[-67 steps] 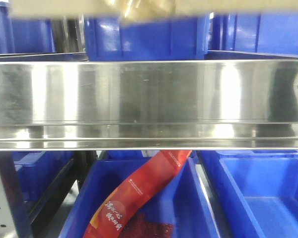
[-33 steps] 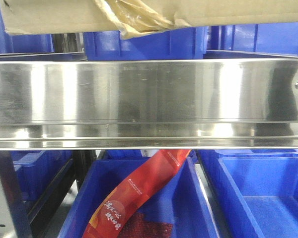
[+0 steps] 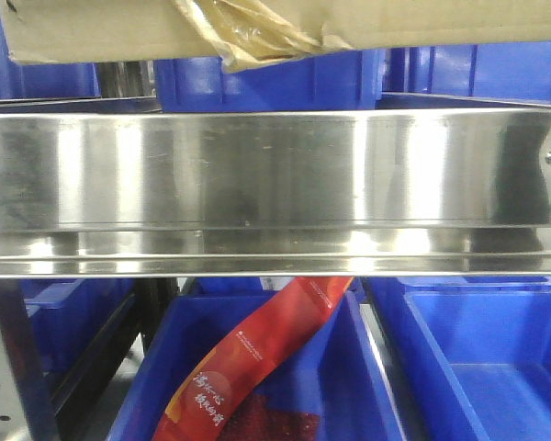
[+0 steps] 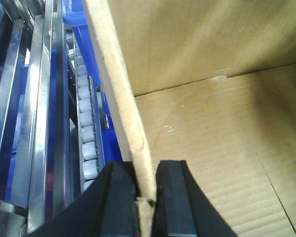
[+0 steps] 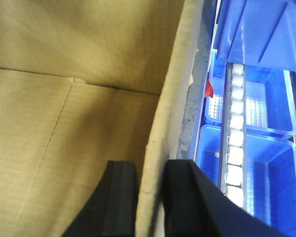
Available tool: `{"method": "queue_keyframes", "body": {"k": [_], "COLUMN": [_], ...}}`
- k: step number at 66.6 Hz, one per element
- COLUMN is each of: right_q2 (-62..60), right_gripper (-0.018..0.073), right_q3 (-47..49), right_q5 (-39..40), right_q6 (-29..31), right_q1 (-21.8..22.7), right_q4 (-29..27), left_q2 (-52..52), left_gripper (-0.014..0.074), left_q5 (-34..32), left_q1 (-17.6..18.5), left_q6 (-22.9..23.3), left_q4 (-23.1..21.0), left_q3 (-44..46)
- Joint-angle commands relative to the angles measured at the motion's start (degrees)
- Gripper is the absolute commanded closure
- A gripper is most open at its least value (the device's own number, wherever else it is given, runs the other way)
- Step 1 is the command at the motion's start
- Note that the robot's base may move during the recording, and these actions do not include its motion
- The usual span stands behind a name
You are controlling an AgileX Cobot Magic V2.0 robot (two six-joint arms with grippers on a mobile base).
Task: Grab carton from right shelf to conveyor
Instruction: 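Lift the carton off the shelf with both grippers, then hold the carton with both grippers while driving to the conveyor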
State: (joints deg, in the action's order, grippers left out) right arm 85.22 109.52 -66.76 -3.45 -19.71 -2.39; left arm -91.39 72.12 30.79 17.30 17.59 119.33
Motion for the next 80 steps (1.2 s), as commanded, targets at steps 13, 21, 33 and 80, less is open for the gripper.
{"method": "queue_keyframes", "body": {"k": [13, 21, 33, 80], "right_q2": [-0.41, -0.41, -0.41, -0.41], "right_gripper": [0.0628, 0.0628, 0.0628, 0.0628], "right_q3": [0.08, 0.08, 0.08, 0.08], "right_q5": [5.46, 5.46, 5.46, 5.97], "right_q6": [-0.93, -0.93, -0.93, -0.93], "right_q1": [-0.33, -0.33, -0.33, -0.33], "right_q4": [-1.81, -1.81, -1.81, -1.81], "left_q2": [0.44, 0.44, 0.44, 0.44], "left_gripper": [0.0613, 0.0613, 0.0613, 0.0613], "left_q5": [-2.16, -2.16, -2.16, -2.16], "left_q1": [1.49, 1.49, 1.49, 1.49], "left_q6": [-0.16, -0.16, -0.16, -0.16], "left_q4": [-5.28, -5.28, -5.28, -5.15], "left_q3": [0.15, 0.15, 0.15, 0.15]}}
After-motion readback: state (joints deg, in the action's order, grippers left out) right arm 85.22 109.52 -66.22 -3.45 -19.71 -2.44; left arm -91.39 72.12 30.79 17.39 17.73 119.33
